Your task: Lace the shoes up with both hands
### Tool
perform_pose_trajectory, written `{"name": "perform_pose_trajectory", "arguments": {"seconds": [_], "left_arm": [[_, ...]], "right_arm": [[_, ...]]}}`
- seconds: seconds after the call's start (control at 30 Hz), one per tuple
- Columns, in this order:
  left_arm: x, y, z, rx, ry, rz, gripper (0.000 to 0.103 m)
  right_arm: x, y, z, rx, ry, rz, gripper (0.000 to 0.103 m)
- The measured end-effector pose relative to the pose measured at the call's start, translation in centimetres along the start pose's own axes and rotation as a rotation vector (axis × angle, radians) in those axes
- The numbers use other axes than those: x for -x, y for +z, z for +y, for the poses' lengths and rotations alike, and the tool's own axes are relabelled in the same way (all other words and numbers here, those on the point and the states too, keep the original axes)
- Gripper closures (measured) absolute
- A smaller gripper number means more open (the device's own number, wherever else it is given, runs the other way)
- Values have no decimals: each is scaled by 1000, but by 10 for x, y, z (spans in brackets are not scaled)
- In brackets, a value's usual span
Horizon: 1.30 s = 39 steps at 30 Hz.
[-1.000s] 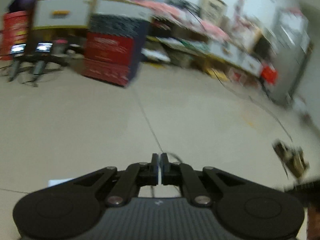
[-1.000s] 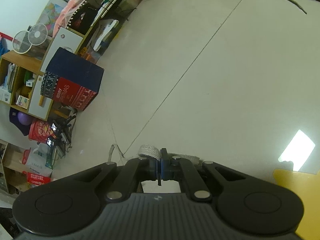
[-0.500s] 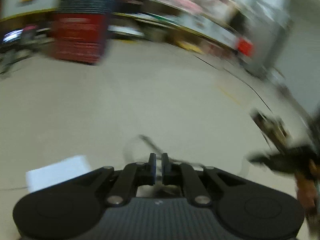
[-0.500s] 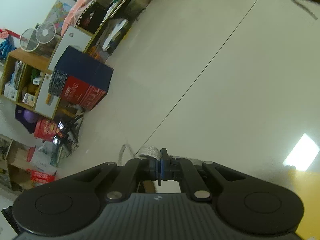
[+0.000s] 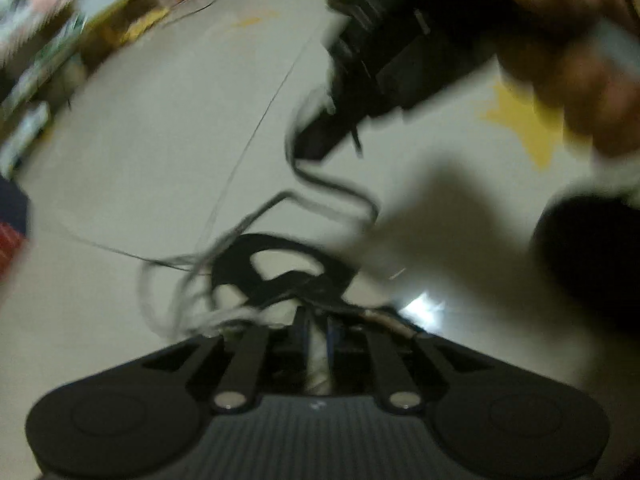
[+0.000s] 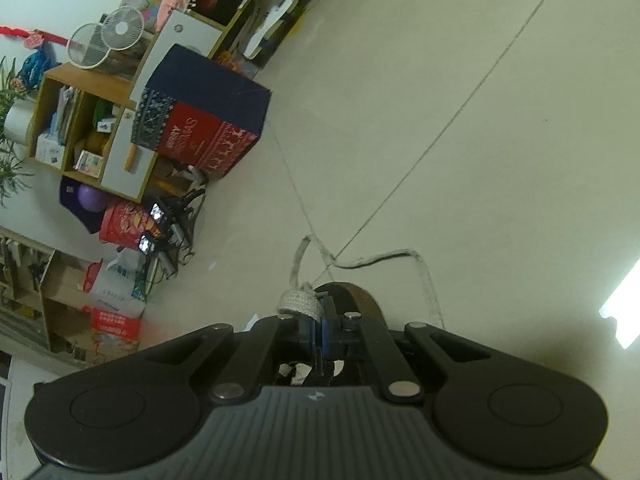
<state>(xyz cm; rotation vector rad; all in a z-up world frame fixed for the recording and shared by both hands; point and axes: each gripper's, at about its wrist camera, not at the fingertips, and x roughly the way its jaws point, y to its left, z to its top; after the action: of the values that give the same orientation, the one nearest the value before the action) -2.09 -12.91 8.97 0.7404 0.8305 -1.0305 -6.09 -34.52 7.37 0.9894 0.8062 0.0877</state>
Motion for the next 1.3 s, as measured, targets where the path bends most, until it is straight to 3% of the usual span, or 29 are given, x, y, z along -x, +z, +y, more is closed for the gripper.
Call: {"name": "perform_pose_trajectory", "arguments": {"seconds": [0.13, 0.23, 0.3, 0.37, 0.4, 0.47, 0.53, 0.6, 0.73, 0.8, 0.97, 1.1, 1.3], "left_arm": [[-1, -2, -3, 191, 12, -45, 99], [-1, -3, -1, 361, -6, -71, 103], [0, -4, -1, 401, 24, -70, 102], [2, -5, 1, 414, 62, -60, 102], [5, -5, 1, 401, 87, -62, 100], [9, -1, 2, 352, 136, -59, 97], [2, 2, 4, 289, 117, -30, 96], [-6, 3, -1, 234, 110, 7, 98], [-6, 1, 4, 261, 77, -10, 97], [-6, -2, 5, 288, 48, -56, 101], [-14, -4, 1, 378, 67, -93, 102], [-18, -6, 5, 368, 97, -83, 102], [-17, -8, 10, 321, 68, -93, 102]], "right_arm": [[9, 16, 0, 1, -24, -51, 100], [48, 49, 11, -8, 9, -210, 100], [81, 67, 19, -18, 43, -346, 100], [99, 72, 16, -43, 65, -401, 100], [97, 71, 10, -73, 55, -368, 100], [69, 61, -9, -130, -7, -214, 100], [38, 37, -29, -226, -54, -102, 100], [13, 15, -34, -236, -62, -47, 100], [-16, -10, -17, -134, -51, -41, 100], [-24, -15, -11, -104, -50, -34, 100], [-36, -13, -1, -29, -69, -40, 100], [-41, -16, -7, -43, -49, -63, 100], [-54, -35, -1, 13, 26, -91, 100]]}}
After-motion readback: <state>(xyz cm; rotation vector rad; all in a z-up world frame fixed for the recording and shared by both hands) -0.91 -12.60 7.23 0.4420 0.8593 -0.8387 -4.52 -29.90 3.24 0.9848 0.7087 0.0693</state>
